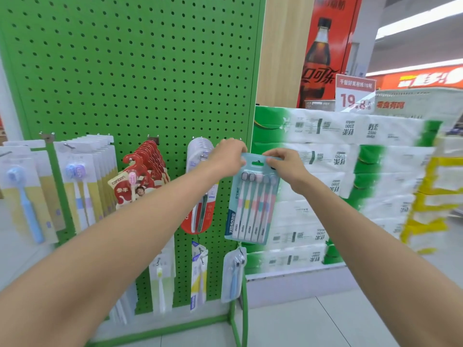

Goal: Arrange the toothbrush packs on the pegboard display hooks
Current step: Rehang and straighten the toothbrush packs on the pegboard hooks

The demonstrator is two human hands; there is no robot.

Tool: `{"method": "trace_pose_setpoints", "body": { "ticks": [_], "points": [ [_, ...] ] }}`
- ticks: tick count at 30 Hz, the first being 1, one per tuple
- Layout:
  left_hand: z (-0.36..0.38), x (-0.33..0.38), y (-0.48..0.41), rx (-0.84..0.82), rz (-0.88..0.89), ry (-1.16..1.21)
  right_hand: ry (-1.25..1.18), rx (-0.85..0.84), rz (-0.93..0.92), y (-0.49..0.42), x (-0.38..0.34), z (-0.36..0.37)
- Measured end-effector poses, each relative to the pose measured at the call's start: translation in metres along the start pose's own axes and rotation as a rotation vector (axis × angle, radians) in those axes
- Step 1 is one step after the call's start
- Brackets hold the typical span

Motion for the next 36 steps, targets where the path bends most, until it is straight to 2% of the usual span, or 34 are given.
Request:
{"method": "trace_pose_setpoints", "body": {
  "ticks": [11,14,23,27,31,36],
  "points": [
    [0.006,0.004,0.061,0.036,-0.018,0.242,-0.12,-0.048,0.044,0.059,0.003,0.007],
    [0.022,-0.015,0.092,0.008,-0.103,0.385,-0.132,-0.079,0.061,0.087,0.014,0.023],
    [0.067,-0.103,0.189,-0.24,-0.471,0.864,-0.217,-0.21,0.113,0.158,0.041,0.109],
    [0.084,-0.132,0.218,-0.126,-0.512,0.89,-0.231,-0.233,0.072,0.18,0.045,0.141],
    [0.098,-0.147,0.237,-0.09,-0.575,0.981,-0.152,-0.259,0.02,0.185,0.048,0.163],
    [0.095,-0.153,0.24,0.017,-0.633,1.048,-0.282,-0.225,0.215,0.192,0.065,0.171]
  ]
}}
Point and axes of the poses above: each hand's wrist, its own y-axis away from the middle knuckle, its own z-axis out of the palm, x = y × z, the point moved 2 cm from there along -y, towards the middle knuckle, and after that the axes turned 4 degrees about -z, right-handed, at the moved point
